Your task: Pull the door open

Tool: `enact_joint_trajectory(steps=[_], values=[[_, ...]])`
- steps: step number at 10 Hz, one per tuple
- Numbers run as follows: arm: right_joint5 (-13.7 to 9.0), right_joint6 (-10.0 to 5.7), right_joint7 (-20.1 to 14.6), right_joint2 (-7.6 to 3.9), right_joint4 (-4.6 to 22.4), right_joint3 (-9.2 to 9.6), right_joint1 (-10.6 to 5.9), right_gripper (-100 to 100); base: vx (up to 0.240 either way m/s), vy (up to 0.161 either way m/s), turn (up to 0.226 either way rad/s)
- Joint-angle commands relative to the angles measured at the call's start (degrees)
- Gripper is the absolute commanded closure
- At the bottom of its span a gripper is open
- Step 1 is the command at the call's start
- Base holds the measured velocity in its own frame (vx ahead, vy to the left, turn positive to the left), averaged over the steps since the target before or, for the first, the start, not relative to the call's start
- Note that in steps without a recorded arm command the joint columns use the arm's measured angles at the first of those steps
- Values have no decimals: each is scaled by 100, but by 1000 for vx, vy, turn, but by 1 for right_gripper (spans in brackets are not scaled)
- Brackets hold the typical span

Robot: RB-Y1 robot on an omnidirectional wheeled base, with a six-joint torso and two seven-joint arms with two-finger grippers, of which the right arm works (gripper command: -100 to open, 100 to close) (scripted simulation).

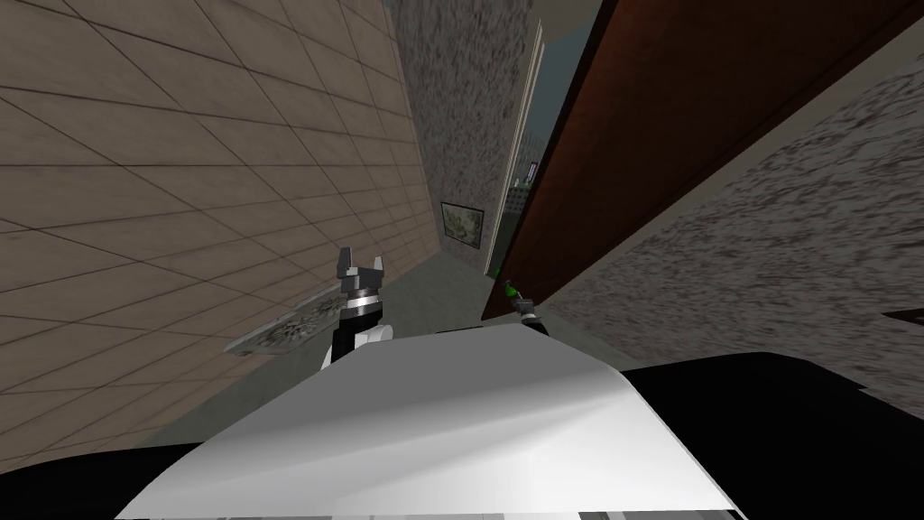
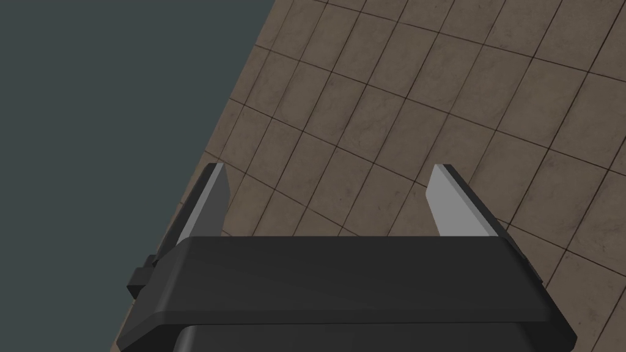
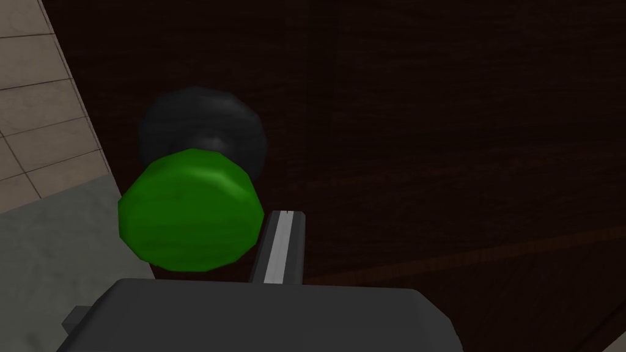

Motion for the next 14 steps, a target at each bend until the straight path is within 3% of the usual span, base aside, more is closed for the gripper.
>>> enact_joint_trajectory(steps=[1, 7, 14], values=[[72, -135, -63, -21, -1, 123, 20, -100, -114, -1, 109], [268, -503, -232, -79, -2, 458, 76, -100, -153, -71, 88], [331, -622, -286, -97, -2, 565, 94, -100, -37, -20, 22]])
